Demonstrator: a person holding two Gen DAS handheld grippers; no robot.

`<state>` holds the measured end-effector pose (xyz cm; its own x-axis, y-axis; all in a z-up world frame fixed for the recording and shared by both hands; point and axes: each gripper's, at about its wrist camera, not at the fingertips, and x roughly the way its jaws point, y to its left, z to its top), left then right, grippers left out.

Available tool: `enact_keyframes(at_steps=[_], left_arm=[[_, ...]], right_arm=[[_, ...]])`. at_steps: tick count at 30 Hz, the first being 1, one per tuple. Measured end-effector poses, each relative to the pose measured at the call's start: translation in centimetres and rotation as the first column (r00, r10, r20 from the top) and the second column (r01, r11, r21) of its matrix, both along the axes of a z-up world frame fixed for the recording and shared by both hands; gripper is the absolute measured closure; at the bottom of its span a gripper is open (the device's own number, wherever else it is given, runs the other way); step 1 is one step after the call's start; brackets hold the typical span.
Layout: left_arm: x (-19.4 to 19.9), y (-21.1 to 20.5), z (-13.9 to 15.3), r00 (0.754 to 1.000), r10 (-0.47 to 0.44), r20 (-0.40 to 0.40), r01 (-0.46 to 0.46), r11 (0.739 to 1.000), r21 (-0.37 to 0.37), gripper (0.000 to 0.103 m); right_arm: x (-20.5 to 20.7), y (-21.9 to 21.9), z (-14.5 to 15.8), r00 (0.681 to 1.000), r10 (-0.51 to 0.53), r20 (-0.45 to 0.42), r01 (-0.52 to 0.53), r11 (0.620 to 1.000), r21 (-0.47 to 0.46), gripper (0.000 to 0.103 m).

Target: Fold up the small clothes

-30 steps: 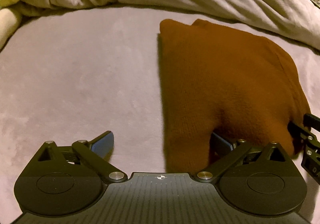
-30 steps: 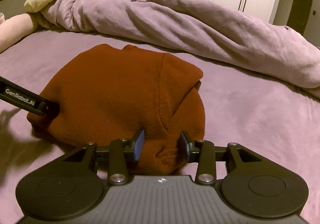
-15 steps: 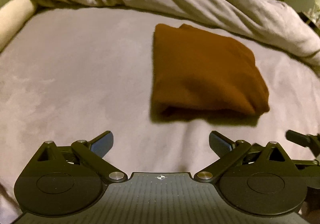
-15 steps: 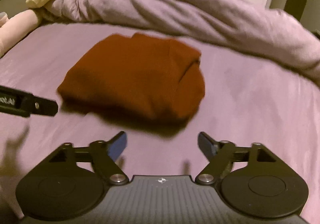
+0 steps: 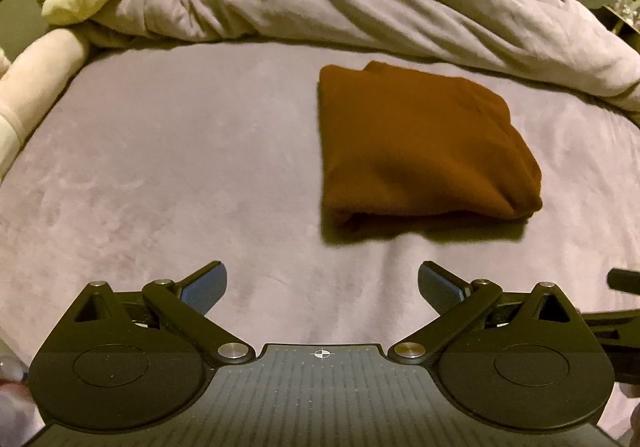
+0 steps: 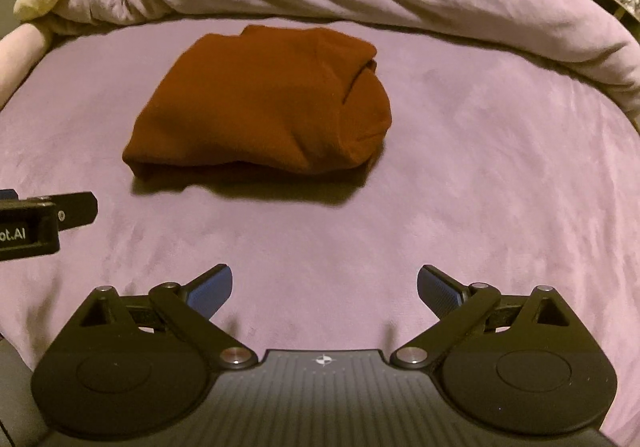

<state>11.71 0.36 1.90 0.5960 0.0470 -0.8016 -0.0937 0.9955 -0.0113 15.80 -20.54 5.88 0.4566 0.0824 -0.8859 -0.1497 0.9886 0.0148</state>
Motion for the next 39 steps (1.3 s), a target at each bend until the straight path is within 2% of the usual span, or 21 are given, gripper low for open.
enact_keyframes(at_steps=[9, 39], left_arm=[[0.0, 0.0, 0.1, 1.0, -0.005, -0.013, 0.005, 1.0, 0.002, 0.0], [-0.5, -0.1, 0.5, 1.0, -0.014, -0.008, 0.014, 1.0, 0.014, 0.0]], right_arm=[[0.1, 0.5, 0.8, 1.0, -0.016, 0.019, 0.017, 0.999, -0.033, 0.004], [-0.1, 0.5, 2.2, 0.997, -0.044, 0.057, 0.044, 0.999, -0.012, 0.004]])
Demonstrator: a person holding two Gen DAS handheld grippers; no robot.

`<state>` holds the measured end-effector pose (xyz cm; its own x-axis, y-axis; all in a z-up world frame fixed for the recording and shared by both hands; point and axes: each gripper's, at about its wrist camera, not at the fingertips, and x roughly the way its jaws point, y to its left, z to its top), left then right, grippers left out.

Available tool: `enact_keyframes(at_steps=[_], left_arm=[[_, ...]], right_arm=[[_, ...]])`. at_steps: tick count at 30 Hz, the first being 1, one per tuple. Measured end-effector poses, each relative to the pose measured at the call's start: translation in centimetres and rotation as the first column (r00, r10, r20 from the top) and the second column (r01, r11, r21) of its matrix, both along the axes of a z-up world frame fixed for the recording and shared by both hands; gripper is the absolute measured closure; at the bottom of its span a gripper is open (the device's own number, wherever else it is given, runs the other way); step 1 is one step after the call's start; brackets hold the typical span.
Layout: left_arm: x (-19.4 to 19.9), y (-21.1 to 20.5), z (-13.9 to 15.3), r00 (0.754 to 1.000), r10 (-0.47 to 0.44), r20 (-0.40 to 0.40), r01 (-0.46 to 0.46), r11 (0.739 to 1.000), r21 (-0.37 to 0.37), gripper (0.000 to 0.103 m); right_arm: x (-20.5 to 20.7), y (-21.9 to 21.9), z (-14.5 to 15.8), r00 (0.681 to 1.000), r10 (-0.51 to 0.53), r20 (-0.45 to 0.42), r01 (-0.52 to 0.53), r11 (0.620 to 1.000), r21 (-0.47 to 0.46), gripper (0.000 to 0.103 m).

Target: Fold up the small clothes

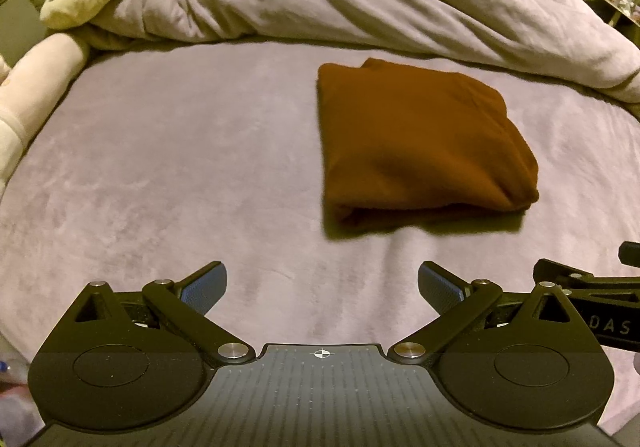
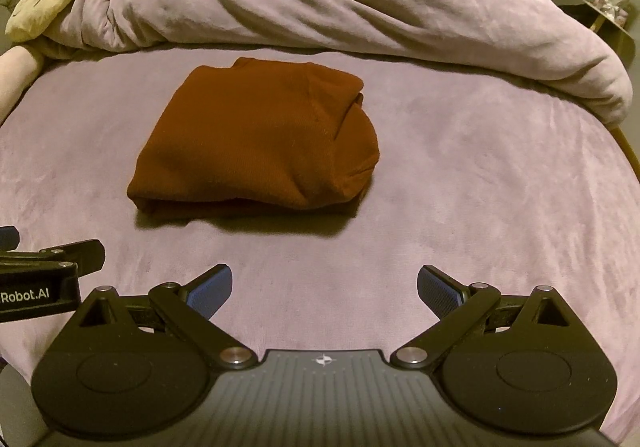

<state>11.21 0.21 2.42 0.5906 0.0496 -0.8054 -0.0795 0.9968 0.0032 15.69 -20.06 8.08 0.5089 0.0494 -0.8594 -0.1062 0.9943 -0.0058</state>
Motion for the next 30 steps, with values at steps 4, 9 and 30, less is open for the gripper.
enact_keyframes(at_steps=[4, 9, 30], left_arm=[[0.04, 0.04, 0.01, 1.0, -0.001, 0.0, 0.001, 1.0, 0.002, 0.0], [0.06, 0.04, -0.03, 1.0, -0.003, -0.002, 0.003, 1.0, -0.003, 0.0], [0.09, -0.23, -0.25, 1.0, -0.01, -0.002, 0.01, 1.0, 0.004, 0.0]], right_arm=[[-0.01, -0.02, 0.08, 1.0, -0.002, 0.002, 0.002, 1.0, 0.006, 0.004], [0.01, -0.07, 0.14, 1.0, -0.003, 0.004, 0.003, 1.0, 0.006, 0.004], [-0.14, -0.11, 0.55, 1.0, -0.002, 0.015, 0.001, 1.0, 0.026, 0.004]])
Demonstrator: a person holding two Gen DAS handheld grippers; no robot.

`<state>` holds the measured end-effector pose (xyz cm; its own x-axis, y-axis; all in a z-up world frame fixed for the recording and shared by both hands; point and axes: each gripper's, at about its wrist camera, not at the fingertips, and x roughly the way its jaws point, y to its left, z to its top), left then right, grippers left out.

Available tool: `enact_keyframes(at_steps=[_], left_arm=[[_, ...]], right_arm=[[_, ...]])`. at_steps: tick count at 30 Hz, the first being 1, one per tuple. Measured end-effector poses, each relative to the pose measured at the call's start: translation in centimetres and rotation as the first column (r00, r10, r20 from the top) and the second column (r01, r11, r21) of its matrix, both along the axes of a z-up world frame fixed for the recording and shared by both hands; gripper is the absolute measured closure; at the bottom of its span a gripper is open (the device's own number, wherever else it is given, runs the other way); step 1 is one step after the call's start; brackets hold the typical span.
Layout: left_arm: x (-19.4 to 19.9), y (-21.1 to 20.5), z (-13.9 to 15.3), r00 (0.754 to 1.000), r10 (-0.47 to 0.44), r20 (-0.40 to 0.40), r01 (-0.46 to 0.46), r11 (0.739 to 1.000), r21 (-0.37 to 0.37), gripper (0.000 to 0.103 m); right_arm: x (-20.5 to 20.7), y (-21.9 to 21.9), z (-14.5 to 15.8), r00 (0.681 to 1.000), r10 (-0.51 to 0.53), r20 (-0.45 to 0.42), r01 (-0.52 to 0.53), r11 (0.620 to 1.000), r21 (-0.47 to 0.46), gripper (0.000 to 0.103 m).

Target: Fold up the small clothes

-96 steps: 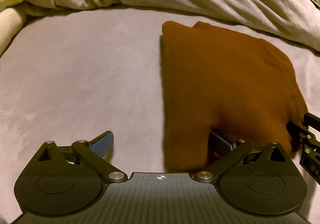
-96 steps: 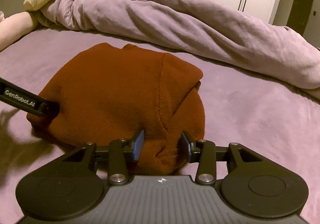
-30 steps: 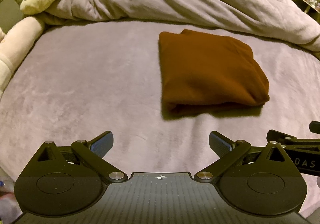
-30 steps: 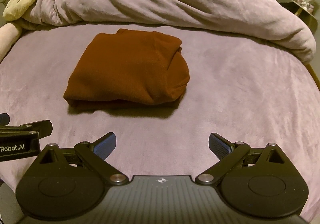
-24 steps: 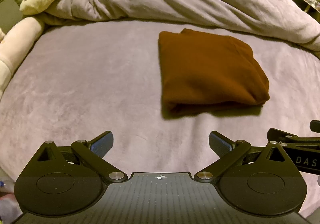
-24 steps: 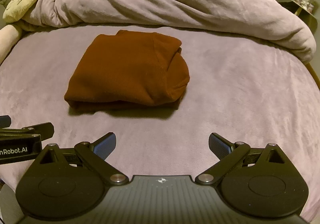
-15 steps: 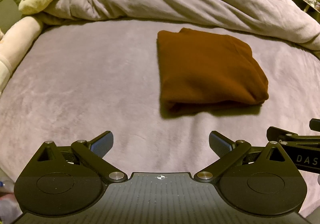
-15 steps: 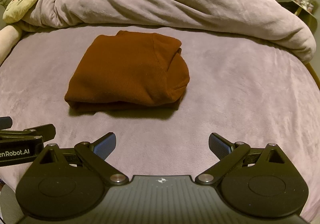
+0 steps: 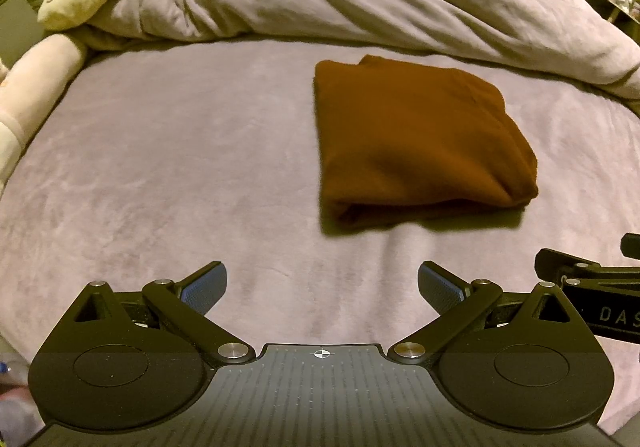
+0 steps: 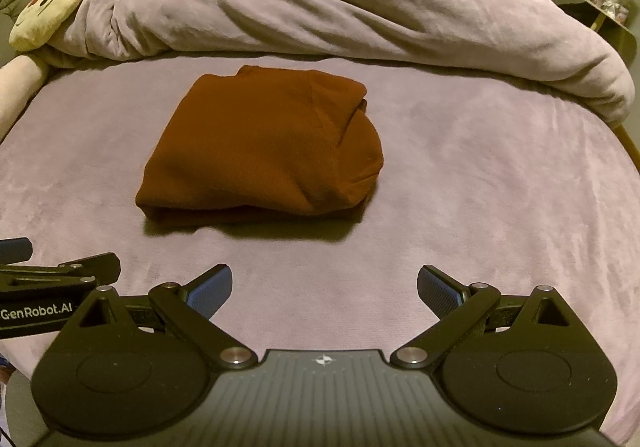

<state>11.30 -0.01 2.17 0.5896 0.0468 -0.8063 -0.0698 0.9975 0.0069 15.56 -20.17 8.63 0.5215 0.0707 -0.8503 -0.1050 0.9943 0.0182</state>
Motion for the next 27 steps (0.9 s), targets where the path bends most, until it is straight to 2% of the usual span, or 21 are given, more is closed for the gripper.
enact_keyframes(at_steps=[27], left_arm=[[-0.11, -0.04, 0.19, 1.0, -0.012, 0.008, 0.012, 1.0, 0.006, 0.0]], right_arm=[[0.06, -0.12, 0.51, 1.0, -0.001, 0.013, 0.001, 1.0, 0.003, 0.004]])
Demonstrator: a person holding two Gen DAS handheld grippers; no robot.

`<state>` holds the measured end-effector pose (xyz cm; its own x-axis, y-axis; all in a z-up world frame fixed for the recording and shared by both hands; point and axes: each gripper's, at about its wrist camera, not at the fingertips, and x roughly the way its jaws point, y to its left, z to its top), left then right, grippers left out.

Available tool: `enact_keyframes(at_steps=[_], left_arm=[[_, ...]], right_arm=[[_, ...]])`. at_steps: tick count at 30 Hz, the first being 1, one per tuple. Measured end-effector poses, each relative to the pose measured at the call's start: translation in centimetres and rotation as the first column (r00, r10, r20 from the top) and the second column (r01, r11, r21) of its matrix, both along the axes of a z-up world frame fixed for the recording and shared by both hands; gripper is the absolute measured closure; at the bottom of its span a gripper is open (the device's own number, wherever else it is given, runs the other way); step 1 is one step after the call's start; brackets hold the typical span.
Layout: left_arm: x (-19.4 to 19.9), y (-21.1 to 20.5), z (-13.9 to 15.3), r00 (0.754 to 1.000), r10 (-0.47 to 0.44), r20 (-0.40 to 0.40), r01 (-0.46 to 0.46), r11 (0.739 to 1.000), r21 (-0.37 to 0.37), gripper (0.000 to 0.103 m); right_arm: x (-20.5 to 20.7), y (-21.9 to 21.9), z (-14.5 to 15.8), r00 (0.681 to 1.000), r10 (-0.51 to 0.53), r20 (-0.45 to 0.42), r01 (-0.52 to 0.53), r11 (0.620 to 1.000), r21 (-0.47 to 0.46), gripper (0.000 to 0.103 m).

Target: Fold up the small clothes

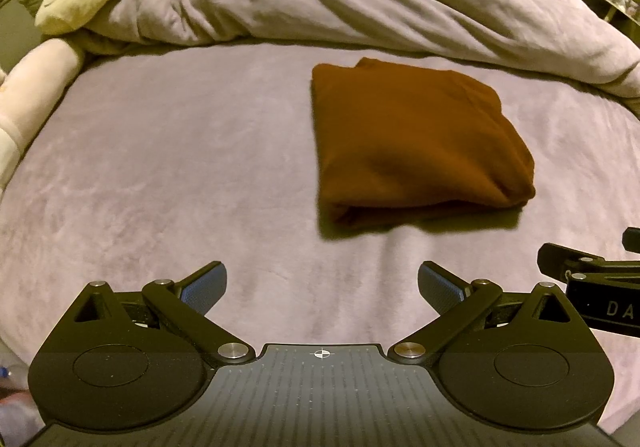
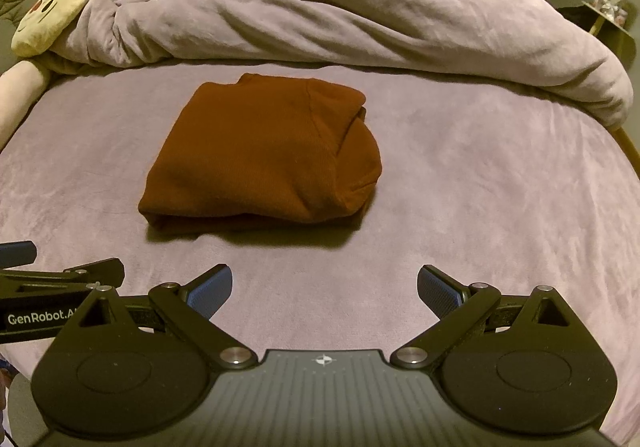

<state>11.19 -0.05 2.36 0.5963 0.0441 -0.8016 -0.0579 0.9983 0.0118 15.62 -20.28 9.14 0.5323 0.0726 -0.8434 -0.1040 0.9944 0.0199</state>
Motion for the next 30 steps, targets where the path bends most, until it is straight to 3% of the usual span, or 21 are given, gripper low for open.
enact_keyframes(at_steps=[17, 26, 30], left_arm=[[0.1, 0.1, 0.25, 1.0, 0.013, 0.007, -0.013, 1.0, -0.002, 0.0], [-0.27, 0.11, 0.55, 1.0, 0.003, 0.027, -0.002, 0.999, -0.037, 0.0], [-0.22, -0.12, 0.54, 1.0, -0.002, 0.03, 0.002, 1.0, -0.012, 0.0]], right_arm=[[-0.02, 0.04, 0.2, 1.0, 0.003, 0.005, -0.003, 1.0, -0.006, 0.004], [-0.16, 0.07, 0.22, 1.0, -0.002, 0.007, 0.002, 1.0, -0.008, 0.004], [-0.17, 0.09, 0.24, 1.0, 0.001, 0.006, -0.001, 1.0, -0.008, 0.004]])
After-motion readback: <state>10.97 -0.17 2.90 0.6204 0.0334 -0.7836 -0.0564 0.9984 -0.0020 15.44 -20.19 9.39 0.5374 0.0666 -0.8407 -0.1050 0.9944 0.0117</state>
